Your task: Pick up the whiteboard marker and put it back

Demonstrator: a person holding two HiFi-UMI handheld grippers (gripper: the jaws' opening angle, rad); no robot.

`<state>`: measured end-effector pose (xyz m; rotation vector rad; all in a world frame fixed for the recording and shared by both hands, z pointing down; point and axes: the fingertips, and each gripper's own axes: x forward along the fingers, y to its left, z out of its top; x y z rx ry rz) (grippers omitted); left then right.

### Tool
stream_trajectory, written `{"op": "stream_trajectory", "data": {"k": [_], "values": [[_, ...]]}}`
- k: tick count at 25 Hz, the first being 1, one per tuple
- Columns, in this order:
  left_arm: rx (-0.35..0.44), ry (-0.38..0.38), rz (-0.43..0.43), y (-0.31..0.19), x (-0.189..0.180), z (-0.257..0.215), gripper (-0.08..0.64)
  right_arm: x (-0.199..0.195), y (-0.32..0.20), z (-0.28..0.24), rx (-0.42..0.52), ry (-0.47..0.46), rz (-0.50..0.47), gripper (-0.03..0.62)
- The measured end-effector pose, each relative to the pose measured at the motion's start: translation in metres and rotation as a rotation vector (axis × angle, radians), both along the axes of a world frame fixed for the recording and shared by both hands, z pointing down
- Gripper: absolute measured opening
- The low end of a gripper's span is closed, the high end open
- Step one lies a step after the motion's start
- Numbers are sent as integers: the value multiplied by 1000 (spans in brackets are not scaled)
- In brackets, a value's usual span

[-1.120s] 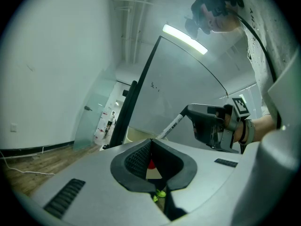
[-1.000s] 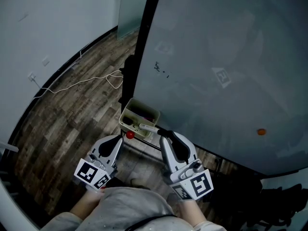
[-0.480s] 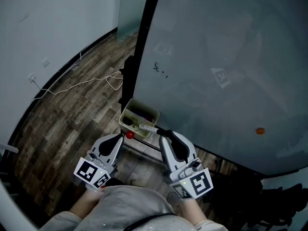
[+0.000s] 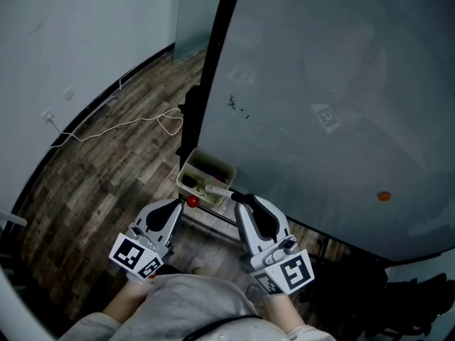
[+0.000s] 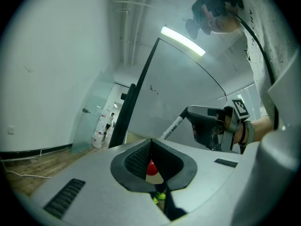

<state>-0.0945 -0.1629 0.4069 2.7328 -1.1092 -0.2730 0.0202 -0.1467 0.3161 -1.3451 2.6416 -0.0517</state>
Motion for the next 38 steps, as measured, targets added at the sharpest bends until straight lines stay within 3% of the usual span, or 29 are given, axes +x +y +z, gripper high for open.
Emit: {"op": "stream_trajectory", "data": {"k": [19,38], "values": [[1,15,-10,-3,0,-1,15,5,-3,9,-16,-9,7,83],[-69,-13,-42,3,-18,17,15,-3,-12,35,-91,-20,0,83]]}}
